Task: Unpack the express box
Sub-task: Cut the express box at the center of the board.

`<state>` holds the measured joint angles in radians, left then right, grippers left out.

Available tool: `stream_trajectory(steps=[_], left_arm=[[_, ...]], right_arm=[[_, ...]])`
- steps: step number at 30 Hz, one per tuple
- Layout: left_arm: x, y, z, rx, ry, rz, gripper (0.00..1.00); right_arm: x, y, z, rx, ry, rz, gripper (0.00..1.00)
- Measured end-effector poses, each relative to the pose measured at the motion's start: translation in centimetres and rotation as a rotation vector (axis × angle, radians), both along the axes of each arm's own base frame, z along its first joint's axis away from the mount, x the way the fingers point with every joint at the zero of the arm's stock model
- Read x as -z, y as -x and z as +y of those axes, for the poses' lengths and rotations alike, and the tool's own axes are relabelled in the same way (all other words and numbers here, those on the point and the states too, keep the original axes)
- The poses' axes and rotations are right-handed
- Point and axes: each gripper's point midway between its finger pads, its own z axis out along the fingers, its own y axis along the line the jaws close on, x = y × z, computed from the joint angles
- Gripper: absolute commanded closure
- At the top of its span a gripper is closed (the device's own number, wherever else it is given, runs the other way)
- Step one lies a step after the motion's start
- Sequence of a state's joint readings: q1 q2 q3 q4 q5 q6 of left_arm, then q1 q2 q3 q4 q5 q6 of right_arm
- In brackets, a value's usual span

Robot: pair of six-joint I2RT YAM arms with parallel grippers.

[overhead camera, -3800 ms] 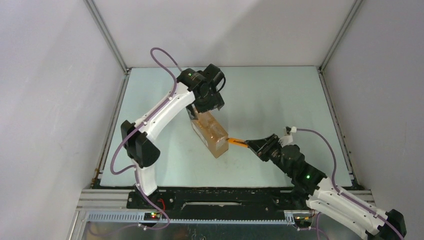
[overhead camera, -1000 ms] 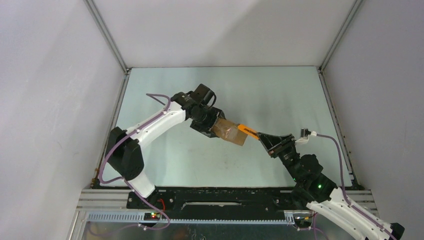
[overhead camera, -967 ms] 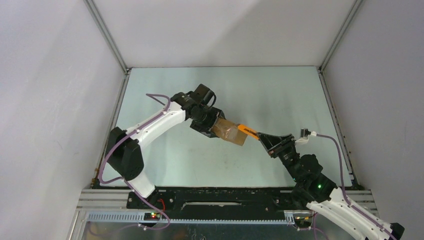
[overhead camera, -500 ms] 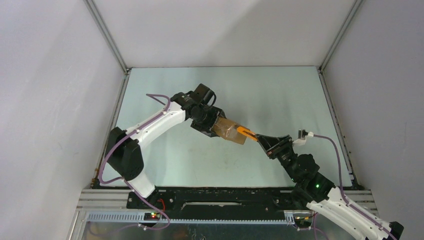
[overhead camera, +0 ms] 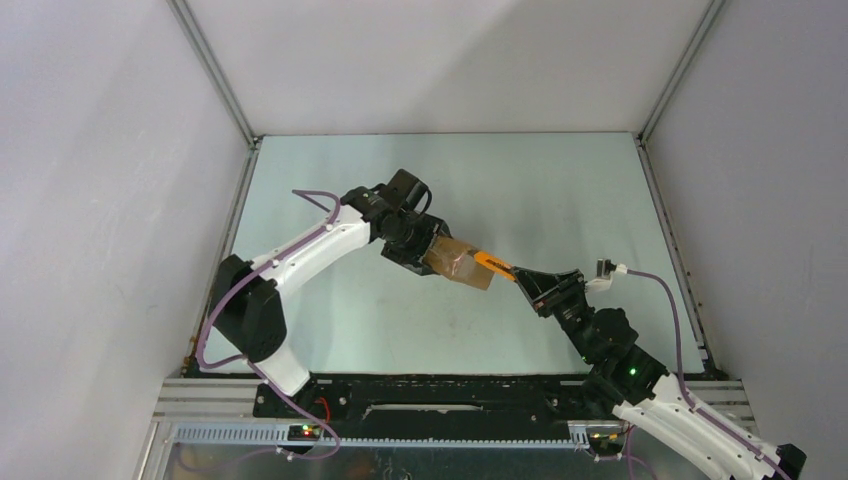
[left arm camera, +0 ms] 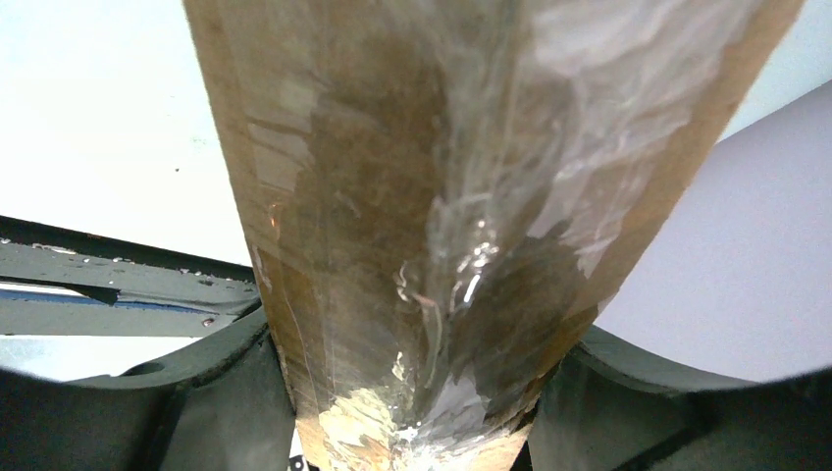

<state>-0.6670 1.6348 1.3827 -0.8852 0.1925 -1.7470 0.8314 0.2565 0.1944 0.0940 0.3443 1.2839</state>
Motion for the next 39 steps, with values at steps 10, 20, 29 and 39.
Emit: stream_trajectory(steps=[10,20,29,39], left_arm=[[-0.15,-0.11,-0.18,-0.004,0.010,-0.003,0.63],[-0.21,-0.14,-0.30,-0.003,0.014,-0.006,0.65],[-0.23,-0.13,-0.38,-0.001,0.016,-0.008,0.66],[-0.23,-0.28,-0.60,-0.001,0.024,-0.016,0.67]], right_arm=[[-0.35,-0.03,0.16,-0.007,-0.012,-0.011,1.00],[-0.65,0.03,0.41,-0.019,-0.027,-0.016,1.00],[-0.17,-0.08,0.58,-0.021,-0.020,-0.005,1.00],[-0.16,-0.23,0.39,-0.012,-0.021,-0.007,1.00]])
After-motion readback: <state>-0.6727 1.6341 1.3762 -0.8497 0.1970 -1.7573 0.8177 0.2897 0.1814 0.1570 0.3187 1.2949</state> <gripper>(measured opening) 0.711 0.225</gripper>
